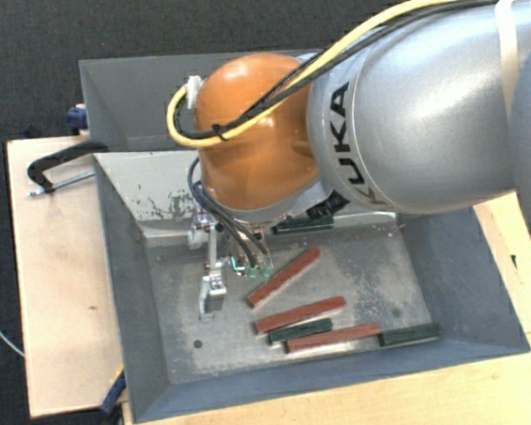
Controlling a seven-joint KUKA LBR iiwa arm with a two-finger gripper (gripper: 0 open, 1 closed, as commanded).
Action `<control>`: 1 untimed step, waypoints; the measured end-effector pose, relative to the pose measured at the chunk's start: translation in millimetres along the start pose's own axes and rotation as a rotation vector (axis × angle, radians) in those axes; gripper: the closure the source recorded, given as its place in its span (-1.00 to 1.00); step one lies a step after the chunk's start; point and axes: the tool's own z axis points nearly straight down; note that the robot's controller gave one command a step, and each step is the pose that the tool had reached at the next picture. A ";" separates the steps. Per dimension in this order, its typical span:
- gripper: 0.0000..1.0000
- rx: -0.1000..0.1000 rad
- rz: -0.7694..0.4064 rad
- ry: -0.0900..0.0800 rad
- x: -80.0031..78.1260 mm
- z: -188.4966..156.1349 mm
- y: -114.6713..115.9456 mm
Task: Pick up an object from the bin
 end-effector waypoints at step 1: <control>-1.00 -0.002 0.003 -0.008 -2.1 -4.1 -1.3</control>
Offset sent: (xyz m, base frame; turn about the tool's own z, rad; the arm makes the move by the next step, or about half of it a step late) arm 0.0680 -0.0892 -0.1583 -0.1908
